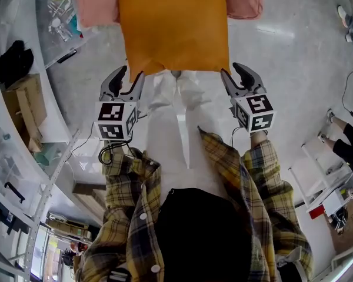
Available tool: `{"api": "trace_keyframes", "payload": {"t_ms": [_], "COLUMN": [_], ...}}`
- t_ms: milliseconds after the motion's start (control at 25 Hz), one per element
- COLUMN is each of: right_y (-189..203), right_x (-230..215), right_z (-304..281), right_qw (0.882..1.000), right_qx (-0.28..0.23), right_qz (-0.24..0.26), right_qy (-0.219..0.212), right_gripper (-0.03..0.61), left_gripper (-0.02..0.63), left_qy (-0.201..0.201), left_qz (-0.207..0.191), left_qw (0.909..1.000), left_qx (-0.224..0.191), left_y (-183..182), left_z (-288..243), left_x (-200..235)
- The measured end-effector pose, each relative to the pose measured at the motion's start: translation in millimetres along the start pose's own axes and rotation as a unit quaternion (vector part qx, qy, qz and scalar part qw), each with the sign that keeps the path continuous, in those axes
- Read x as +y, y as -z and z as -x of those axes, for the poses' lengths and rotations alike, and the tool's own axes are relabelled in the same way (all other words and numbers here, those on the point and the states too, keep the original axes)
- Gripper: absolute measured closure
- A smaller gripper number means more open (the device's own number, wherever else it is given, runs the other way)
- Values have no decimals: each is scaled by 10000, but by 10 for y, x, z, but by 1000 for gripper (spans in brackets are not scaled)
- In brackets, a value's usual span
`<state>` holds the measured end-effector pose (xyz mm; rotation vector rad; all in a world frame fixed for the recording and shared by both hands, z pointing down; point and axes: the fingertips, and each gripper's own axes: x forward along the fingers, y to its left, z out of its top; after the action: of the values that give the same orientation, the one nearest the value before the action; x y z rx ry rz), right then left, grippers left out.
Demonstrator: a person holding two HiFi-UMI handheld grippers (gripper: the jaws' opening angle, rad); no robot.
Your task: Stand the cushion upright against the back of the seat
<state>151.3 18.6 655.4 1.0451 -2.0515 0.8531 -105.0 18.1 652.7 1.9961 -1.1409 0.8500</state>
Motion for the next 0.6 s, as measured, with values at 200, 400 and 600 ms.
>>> {"api": "trace_keyframes", "payload": {"t_ms": [200, 400, 600], "right_y": [406, 769, 1017], "right_x": [-92, -237, -327], "right_z": [-172, -362, -540], "right_qw": [9990, 9962, 9926], "right_qx": [438, 860, 1203], "right_qz": [34, 13, -104], "right_qy": [-15, 131, 128], "right_gripper": [382, 367, 362], "left_gripper": [387, 376, 357], "left_qy": [-3, 8, 24], "left_qz": [75, 204, 354], "left_qw": [9991, 9970, 9941], "left_qx": [417, 747, 1027], "left_y": [446, 814, 1071], "left_z": [-183, -349, -517], "left_x": [103, 137, 207]}}
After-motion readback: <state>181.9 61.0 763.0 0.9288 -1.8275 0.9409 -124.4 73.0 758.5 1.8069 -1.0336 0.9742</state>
